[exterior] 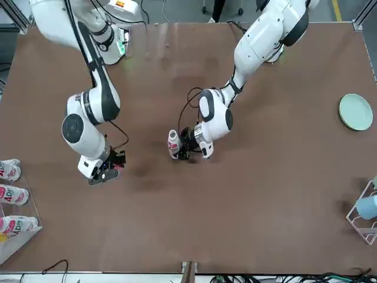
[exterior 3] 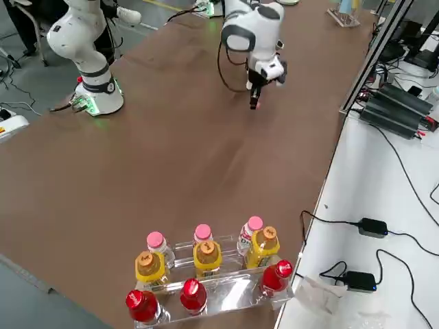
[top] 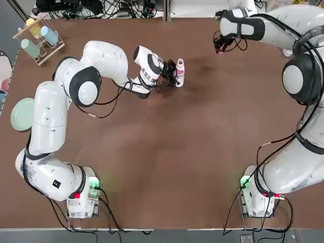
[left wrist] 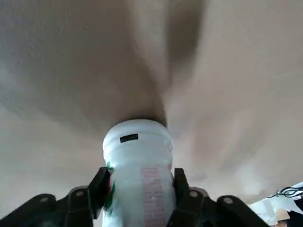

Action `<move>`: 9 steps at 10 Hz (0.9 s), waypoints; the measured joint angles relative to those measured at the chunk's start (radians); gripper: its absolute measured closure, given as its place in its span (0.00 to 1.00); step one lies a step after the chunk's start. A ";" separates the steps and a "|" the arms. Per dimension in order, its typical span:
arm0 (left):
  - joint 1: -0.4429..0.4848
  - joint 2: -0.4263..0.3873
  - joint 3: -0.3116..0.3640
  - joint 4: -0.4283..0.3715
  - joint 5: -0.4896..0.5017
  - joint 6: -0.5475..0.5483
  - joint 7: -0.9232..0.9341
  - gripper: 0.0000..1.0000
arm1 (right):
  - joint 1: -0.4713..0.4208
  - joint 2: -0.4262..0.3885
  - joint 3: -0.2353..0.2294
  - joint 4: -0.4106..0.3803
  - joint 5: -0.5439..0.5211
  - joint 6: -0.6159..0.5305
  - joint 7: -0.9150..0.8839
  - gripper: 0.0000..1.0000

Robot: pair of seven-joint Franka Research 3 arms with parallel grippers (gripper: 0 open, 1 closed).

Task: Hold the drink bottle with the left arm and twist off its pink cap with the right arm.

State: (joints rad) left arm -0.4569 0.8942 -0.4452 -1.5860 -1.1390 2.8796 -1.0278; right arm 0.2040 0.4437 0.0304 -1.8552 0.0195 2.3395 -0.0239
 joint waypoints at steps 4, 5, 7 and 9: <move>-0.001 0.002 0.001 0.004 0.000 0.000 0.001 0.26 | -0.017 0.129 0.000 -0.057 0.000 0.189 -0.013 0.51; -0.001 0.003 0.001 0.005 0.000 0.000 0.001 0.26 | -0.018 0.146 0.000 -0.057 0.000 0.200 -0.013 0.49; -0.002 0.003 0.002 0.005 0.000 0.000 0.001 0.26 | -0.019 0.148 0.001 -0.054 0.000 0.203 -0.013 0.47; -0.002 0.003 0.002 0.005 0.000 0.000 0.001 0.26 | -0.019 0.148 0.003 -0.052 0.000 0.203 -0.013 0.37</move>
State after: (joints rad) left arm -0.4586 0.8971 -0.4436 -1.5812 -1.1390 2.8797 -1.0267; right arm 0.1852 0.5920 0.0332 -1.9073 0.0195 2.5424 -0.0370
